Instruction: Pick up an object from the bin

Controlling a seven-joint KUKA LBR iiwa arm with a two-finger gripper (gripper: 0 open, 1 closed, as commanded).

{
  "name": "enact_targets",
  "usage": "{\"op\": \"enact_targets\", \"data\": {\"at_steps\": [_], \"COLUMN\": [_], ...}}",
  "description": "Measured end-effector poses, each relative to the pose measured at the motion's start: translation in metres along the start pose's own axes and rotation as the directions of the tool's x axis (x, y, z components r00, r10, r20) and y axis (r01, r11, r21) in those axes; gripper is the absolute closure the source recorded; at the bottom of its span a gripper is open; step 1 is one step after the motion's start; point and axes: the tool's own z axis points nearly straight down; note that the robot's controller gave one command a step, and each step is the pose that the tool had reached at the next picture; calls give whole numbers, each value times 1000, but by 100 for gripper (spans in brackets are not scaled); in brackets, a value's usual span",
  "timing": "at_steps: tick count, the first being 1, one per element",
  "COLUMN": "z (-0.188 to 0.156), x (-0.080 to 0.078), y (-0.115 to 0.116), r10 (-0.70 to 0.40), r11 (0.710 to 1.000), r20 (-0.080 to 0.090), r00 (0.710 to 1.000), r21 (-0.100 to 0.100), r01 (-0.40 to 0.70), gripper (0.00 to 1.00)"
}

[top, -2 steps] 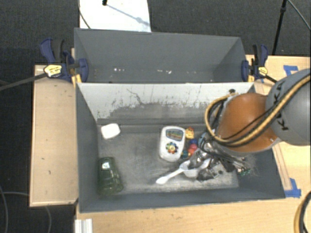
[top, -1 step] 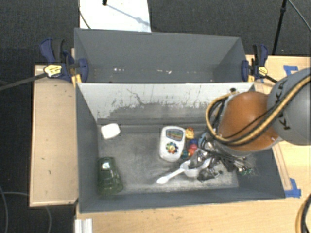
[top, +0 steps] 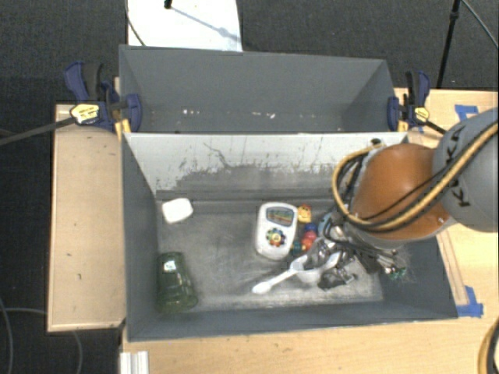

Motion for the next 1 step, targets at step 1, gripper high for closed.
{"op": "enact_targets", "data": {"at_steps": [1], "z": [-10], "x": [0], "y": [0], "r10": [0], "r11": [1000], "r20": [-2], "r00": [1000], "r21": [-1], "r01": [0], "gripper": [100]}}
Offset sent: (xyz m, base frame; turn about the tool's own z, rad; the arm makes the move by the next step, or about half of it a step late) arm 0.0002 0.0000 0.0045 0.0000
